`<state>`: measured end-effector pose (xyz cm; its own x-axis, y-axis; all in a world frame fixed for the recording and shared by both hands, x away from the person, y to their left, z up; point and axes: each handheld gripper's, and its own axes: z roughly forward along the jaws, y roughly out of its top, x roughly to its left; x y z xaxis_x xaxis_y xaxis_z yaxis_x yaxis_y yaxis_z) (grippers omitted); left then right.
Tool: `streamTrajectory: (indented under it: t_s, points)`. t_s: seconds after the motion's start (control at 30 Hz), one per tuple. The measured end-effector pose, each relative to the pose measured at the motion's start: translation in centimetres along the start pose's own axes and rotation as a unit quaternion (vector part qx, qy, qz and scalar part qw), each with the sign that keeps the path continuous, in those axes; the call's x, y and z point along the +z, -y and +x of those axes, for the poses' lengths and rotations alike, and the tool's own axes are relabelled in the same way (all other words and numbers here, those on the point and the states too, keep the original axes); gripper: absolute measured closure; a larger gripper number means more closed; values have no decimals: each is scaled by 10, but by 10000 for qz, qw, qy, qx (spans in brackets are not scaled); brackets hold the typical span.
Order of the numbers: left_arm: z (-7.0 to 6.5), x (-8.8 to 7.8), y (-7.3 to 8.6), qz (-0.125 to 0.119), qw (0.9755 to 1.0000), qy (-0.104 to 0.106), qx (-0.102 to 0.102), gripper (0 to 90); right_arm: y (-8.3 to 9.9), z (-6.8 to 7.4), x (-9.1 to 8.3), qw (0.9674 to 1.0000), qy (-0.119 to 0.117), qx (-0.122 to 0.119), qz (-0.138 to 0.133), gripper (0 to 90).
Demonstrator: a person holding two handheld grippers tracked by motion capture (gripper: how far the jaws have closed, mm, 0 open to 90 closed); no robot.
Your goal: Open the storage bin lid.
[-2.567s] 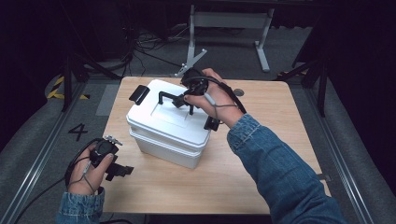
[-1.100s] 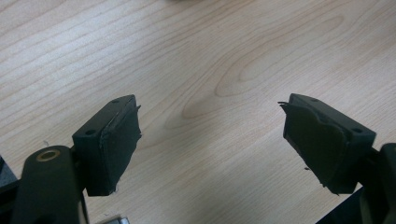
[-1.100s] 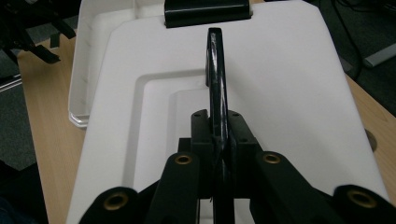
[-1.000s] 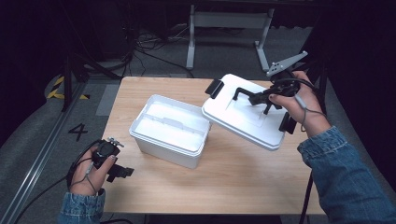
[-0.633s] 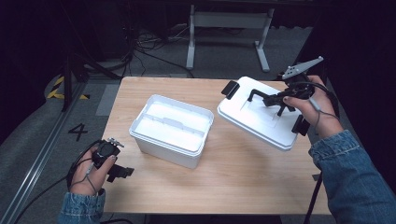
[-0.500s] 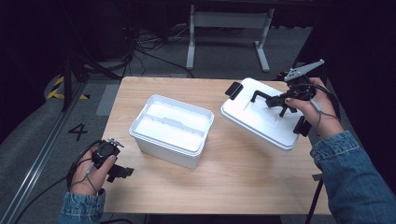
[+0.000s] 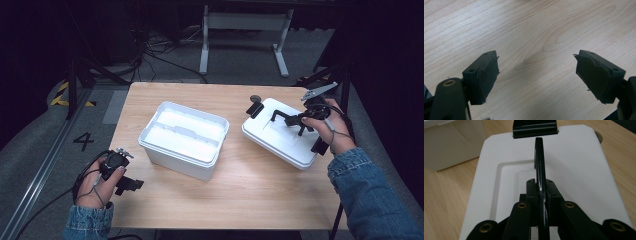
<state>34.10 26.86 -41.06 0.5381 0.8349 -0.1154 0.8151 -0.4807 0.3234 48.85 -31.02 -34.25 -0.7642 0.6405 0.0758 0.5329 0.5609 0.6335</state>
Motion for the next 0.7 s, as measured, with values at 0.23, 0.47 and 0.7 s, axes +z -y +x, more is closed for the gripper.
streamTrajectory:
  t_s: [0.23, 0.47, 0.7]
  points:
    - [1, 0, 1, -22, 10000, 24, 69, 191, 18, -10, 22, 9999, 38, 160, -17, 838]
    - [1, 0, 1, -19, 10000, 35, 71, 191, 28, -15, 37, 9998, 21, 166, -50, 838]
    - [1, 1, 0, -9, 10000, 37, 69, 191, 36, -17, 48, 9998, -37, 195, -3, 838]
